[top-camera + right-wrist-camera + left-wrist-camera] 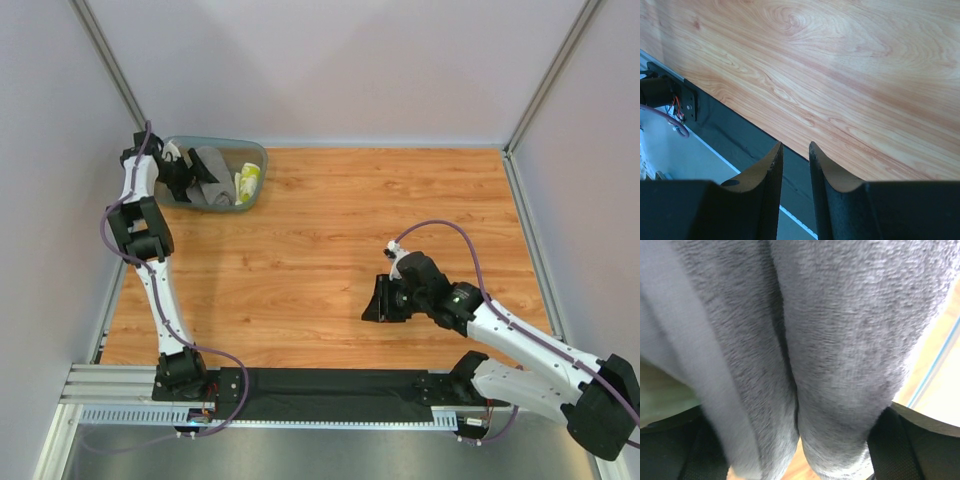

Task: Roll the towels
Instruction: Place the rolled towel into the container

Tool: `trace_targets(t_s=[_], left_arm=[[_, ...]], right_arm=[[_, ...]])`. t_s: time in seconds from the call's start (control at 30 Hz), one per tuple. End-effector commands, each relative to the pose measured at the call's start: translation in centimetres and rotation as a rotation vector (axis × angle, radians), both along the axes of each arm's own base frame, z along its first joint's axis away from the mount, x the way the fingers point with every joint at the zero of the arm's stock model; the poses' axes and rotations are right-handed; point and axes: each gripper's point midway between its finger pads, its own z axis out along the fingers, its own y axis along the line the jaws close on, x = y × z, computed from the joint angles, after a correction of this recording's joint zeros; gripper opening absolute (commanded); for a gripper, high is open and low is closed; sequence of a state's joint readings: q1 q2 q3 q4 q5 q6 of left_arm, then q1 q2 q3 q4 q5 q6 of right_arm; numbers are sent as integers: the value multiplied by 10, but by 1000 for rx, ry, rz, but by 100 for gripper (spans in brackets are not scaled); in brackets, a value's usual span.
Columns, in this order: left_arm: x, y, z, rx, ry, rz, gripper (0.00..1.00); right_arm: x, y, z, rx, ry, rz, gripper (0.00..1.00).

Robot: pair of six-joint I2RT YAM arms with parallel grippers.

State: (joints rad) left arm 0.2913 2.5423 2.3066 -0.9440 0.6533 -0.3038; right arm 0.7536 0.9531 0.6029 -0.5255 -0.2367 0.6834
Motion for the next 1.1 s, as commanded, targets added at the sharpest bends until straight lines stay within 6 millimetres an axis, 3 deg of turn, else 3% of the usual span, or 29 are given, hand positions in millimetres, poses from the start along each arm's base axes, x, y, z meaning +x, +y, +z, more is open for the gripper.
trace_targets(t_s=[0.0, 0.23, 0.33, 0.47, 0.53, 0.63, 0.67, 0.73, 0.77, 0.97, 1.07], left_arm=[[2, 35, 35, 95, -34, 126, 91], [-3, 49, 43, 140, -30, 159, 77], [-6, 50, 45, 148, -24, 159, 76], [-9, 47, 43, 133, -22, 132, 86], [-13, 45, 37, 126, 2, 123, 84], [-16, 43, 30, 112, 17, 117, 61], [-17, 42, 28, 104, 24, 120, 38], [-15, 40, 24, 91, 19, 118, 9], [-13, 35, 27, 61, 0, 95, 0], [-2, -17, 46, -278, -172, -109, 0], [-5, -38, 45, -457, -147, -137, 0]], right_arm=[[3, -3, 13, 13, -32, -13, 29], [0, -4, 16, 19, -29, -20, 30], [-1, -6, 16, 17, -27, -22, 30], [-2, -8, 17, 12, -29, -30, 30], [-3, -9, 17, 13, -29, -32, 31], [-2, -9, 18, 16, -30, -37, 31], [-2, -10, 17, 14, -29, -38, 31], [-2, -9, 17, 17, -29, -41, 31], [-1, -10, 16, 12, -29, -44, 31], [1, -9, 9, -9, -17, -48, 31], [4, -6, 10, -12, -17, -41, 31]])
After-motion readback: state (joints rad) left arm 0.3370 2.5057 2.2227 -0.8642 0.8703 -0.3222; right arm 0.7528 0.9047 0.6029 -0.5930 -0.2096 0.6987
